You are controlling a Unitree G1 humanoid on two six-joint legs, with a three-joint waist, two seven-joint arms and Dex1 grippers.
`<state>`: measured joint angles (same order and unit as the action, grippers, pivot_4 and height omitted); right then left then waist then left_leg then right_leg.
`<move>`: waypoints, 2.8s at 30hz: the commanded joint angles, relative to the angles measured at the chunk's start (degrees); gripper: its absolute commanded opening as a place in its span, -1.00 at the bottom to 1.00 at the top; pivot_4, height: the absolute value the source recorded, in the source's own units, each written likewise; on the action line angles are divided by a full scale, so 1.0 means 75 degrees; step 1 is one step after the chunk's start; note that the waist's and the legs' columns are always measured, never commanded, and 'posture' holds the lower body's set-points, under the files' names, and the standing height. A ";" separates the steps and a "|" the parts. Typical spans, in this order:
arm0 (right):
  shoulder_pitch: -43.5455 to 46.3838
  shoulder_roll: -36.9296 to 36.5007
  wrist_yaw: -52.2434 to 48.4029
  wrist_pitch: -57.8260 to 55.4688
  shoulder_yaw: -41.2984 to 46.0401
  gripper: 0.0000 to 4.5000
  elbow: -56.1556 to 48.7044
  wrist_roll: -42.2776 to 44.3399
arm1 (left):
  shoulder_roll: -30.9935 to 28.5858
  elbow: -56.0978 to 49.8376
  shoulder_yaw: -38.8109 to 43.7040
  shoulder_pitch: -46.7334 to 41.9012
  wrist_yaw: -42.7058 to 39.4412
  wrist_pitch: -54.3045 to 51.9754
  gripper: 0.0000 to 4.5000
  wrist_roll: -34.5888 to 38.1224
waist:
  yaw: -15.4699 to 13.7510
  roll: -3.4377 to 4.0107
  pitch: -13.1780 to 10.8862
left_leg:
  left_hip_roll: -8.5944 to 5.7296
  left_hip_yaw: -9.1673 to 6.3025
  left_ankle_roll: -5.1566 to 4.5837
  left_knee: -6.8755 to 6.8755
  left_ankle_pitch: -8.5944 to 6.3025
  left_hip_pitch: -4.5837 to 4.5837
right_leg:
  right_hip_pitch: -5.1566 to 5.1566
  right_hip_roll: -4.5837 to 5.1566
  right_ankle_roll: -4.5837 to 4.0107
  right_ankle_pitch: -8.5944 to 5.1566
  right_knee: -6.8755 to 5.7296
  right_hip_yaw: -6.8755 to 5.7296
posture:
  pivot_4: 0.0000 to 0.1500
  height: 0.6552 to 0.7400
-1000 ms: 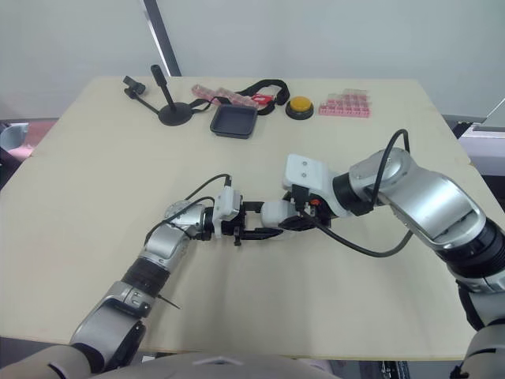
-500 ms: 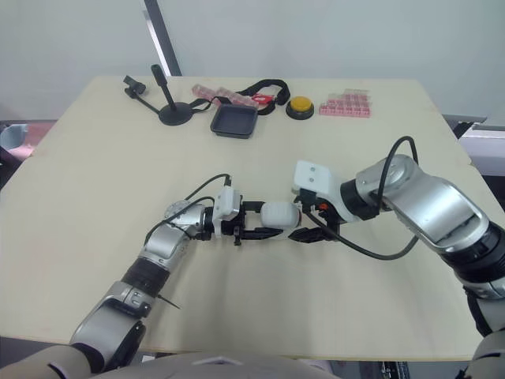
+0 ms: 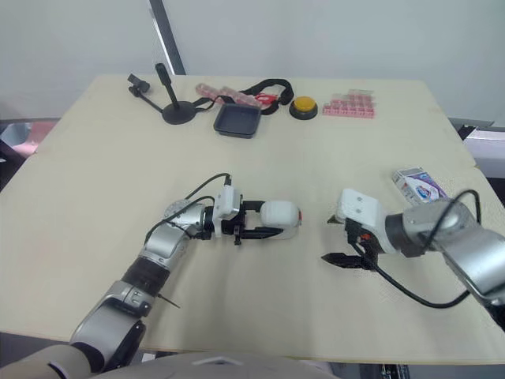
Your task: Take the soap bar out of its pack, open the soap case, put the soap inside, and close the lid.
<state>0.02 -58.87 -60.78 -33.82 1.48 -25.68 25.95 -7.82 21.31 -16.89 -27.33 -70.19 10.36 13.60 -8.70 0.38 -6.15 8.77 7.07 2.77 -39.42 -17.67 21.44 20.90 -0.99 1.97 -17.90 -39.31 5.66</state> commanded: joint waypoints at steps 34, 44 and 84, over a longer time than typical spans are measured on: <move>0.1025 0.2062 0.1335 0.2364 -0.0172 -0.99 -0.1234 -0.0157 | -0.0188 -0.0148 0.0058 -0.0066 -0.0034 0.0009 -0.15 0.0053 | 0.0144 -0.0001 0.0000 | -0.0021 -0.0036 -0.0005 0.0010 0.0003 -0.0067 | -0.0045 0.0023 0.0008 -0.0001 0.0012 -0.0052 | 1.00 1.00; 0.1545 0.2006 0.1620 0.1357 -0.0412 -0.99 -0.1838 -0.0014 | -0.0223 -0.0186 0.0042 -0.0036 -0.0025 -0.0032 -0.15 0.0054 | 0.0147 -0.0001 0.0000 | -0.0022 -0.0030 -0.0003 0.0018 0.0004 -0.0067 | -0.0042 0.0027 0.0008 -0.0001 0.0015 -0.0049 | 1.00 1.00; 0.1376 0.1788 0.1547 0.0257 -0.0582 -0.99 -0.2019 0.0059 | -0.0144 -0.0177 0.0015 -0.0039 0.0081 -0.0021 -0.15 0.0032 | 0.0138 -0.0001 -0.0001 | -0.0023 -0.0027 -0.0002 0.0022 0.0004 -0.0067 | -0.0040 0.0030 0.0008 -0.0001 0.0017 -0.0047 | 1.00 1.00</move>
<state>10.37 -45.03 -49.09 -32.92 -4.58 -40.16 26.22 -8.78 21.20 -16.87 -27.49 -69.84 10.09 13.84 -7.67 0.37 -6.16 8.60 6.86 2.76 -39.25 -17.64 20.94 20.60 -0.77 2.03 -17.90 -39.19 5.30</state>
